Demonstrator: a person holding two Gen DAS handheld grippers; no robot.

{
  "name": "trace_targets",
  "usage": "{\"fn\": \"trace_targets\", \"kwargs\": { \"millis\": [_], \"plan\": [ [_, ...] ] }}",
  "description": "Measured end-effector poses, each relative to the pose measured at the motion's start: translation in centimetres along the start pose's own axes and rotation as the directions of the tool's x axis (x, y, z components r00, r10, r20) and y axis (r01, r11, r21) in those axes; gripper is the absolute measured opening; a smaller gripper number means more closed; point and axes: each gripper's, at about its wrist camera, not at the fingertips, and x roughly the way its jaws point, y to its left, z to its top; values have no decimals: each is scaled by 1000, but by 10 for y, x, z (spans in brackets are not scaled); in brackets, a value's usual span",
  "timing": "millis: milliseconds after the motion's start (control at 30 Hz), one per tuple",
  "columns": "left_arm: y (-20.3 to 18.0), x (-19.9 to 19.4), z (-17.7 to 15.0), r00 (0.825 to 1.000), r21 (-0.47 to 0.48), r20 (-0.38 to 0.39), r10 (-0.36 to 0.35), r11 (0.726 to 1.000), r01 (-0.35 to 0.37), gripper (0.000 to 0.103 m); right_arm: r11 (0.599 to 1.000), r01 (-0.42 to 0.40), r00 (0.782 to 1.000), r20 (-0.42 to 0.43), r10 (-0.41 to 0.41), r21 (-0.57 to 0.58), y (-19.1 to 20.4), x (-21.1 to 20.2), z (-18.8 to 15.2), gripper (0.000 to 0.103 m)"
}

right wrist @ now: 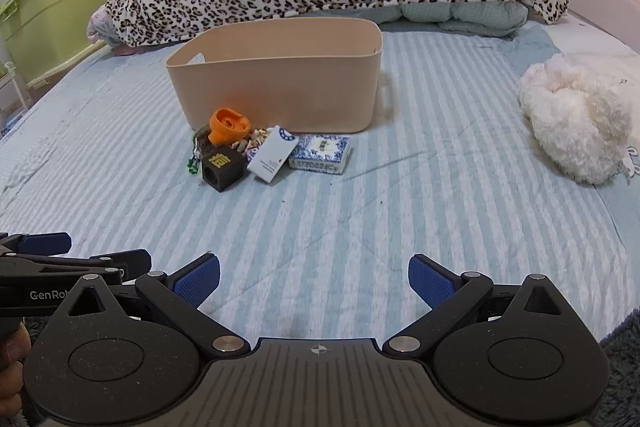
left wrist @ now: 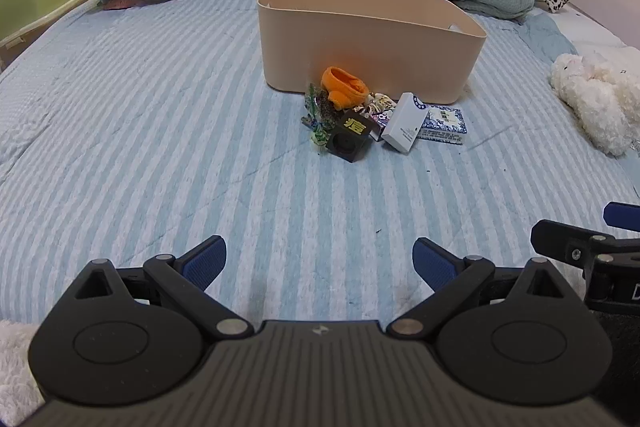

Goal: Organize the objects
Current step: 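Move both tools toward the small items beside the beige basket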

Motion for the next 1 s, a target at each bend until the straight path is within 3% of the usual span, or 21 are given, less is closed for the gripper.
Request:
{"fn": "trace_targets", "kwargs": {
  "millis": [1000],
  "plan": [
    [-2,-1,8,1000,4,14,6,1000,-6,99,1000,-1,1000,2,1,-8,-1,1,1,102]
  ]
}}
